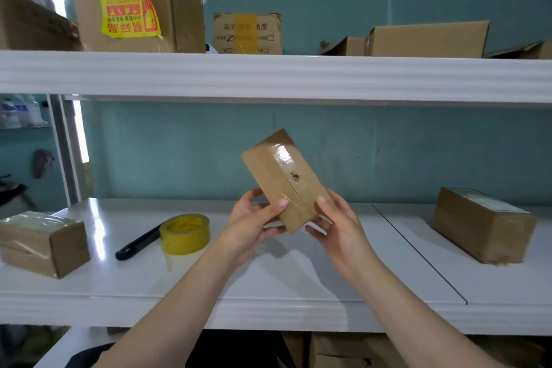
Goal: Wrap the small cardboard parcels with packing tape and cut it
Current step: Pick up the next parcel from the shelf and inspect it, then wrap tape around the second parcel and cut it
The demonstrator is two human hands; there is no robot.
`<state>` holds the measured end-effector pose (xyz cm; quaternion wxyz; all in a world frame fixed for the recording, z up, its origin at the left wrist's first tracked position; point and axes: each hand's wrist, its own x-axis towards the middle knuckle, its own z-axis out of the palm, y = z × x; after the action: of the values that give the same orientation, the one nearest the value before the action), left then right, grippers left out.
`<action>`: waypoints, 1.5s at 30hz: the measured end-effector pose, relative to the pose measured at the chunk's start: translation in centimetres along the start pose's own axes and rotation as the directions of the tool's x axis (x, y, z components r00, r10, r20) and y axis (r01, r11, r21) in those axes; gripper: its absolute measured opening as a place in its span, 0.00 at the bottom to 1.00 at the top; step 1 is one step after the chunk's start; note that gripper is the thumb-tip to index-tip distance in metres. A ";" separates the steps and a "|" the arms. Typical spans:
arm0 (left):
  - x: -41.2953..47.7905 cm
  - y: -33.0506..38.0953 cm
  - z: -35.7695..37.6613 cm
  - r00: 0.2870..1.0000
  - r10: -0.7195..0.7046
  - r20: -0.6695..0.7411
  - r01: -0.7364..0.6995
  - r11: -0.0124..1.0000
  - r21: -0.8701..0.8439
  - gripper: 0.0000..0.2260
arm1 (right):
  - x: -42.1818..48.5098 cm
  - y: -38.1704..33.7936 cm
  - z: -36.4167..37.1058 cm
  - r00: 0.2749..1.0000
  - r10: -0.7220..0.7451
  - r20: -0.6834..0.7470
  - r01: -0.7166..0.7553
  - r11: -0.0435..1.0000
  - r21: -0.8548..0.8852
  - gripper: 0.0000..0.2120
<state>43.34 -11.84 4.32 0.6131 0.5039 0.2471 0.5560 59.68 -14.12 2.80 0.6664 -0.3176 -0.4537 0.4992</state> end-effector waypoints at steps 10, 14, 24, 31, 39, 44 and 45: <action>-0.8 2.1 -5.1 0.972 -0.218 -0.085 0.234 0.908 0.346 0.15 | 1.5 -1.1 -2.8 0.948 0.301 -0.105 -0.318 0.919 -0.235 0.11; -1.6 0.8 -5.9 0.924 -0.281 -0.258 0.381 0.656 0.652 0.24 | 0.8 0.9 -2.5 0.906 0.375 -0.195 -0.421 0.837 -0.350 0.13; 1.0 3.3 -14.1 0.955 0.213 -0.208 0.203 0.043 0.978 0.23 | 1.4 1.9 -2.7 0.926 0.212 -0.313 -0.364 0.726 -0.584 0.22; 1.2 1.5 -17.2 0.971 -0.021 -0.238 0.229 -0.199 0.953 0.22 | 1.5 1.2 -3.0 0.929 0.216 -0.301 -0.351 0.772 -0.530 0.14; 1.9 3.5 -12.3 0.965 0.253 -0.076 -0.011 0.328 0.945 0.15 | 2.2 -0.7 -3.2 0.962 0.055 -0.267 -0.200 0.805 -0.558 0.08; 2.8 4.9 -6.0 0.855 0.401 0.329 -0.353 -0.013 0.935 0.16 | 2.2 -4.0 1.1 0.989 0.114 -0.094 -0.145 0.887 -0.439 0.15; 2.9 4.5 -5.0 0.811 0.384 0.442 -0.412 -0.162 0.896 0.13 | 2.1 -4.6 2.0 0.982 0.185 -0.033 -0.182 0.890 -0.417 0.20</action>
<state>37.78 -8.01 7.23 -0.1230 0.8354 0.3864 0.3709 59.78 -13.57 8.18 0.5310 -0.4924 -0.5205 0.4523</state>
